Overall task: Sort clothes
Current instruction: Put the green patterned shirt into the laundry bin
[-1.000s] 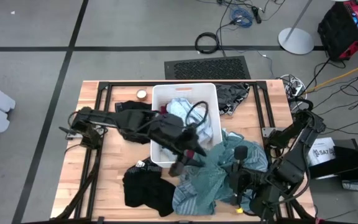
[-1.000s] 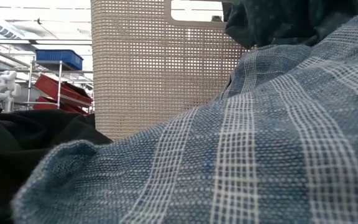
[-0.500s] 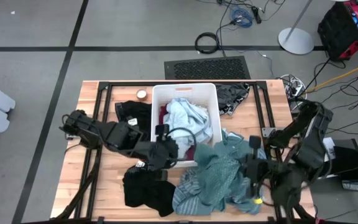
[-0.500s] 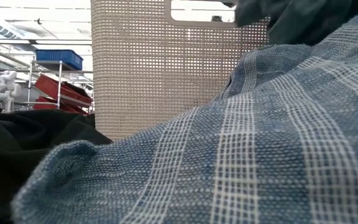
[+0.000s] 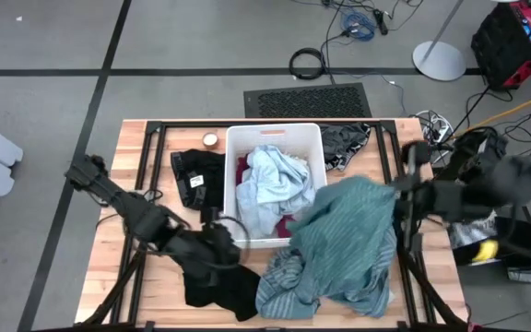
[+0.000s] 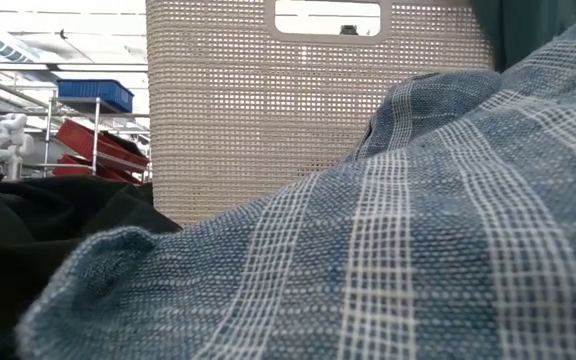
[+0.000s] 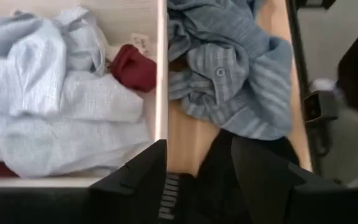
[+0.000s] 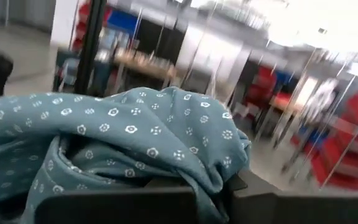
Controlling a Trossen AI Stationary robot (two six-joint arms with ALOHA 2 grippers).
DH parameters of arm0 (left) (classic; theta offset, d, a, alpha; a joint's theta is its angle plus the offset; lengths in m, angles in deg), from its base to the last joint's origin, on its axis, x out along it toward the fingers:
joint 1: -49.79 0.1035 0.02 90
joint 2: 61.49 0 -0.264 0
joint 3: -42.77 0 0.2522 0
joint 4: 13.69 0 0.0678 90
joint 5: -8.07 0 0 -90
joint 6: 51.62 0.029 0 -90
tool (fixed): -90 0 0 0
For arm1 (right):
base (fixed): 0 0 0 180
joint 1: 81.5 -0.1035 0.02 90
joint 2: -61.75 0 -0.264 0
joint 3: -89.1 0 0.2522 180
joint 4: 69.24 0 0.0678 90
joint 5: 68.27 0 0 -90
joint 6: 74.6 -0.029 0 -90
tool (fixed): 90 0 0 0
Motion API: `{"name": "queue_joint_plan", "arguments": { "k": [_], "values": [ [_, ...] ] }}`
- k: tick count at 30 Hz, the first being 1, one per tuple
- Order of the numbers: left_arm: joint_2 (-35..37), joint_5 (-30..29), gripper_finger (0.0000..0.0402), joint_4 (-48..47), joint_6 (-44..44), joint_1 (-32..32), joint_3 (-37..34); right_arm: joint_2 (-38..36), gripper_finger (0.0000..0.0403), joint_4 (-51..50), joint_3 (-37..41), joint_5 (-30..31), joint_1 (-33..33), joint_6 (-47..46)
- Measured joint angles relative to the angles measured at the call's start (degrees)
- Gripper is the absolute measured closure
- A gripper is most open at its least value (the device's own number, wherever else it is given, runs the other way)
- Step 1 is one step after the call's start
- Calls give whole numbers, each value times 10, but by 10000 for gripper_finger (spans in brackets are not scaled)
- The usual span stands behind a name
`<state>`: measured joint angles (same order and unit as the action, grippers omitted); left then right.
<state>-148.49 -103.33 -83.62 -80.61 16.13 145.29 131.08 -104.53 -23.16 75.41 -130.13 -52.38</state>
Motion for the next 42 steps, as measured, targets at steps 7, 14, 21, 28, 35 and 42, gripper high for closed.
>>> {"name": "queue_joint_plan", "arguments": {
  "k": [7,14,21,28,35,42],
  "values": [
    [127,-27,210,239,-9,-10,-229,-16,402,209,0,-194,91,217],
    [176,-24,210,423,46,9,-364,3,402,368,0,-441,247,305],
    [180,16,210,494,117,29,-395,68,402,464,-49,-594,431,177],
    [179,54,210,501,169,42,-395,218,402,456,-174,-667,574,7],
    [179,78,210,497,193,43,-395,374,402,482,-368,-707,631,-90],
    [182,88,210,480,192,44,-394,372,402,451,-330,-706,665,-142]
  ]
}}
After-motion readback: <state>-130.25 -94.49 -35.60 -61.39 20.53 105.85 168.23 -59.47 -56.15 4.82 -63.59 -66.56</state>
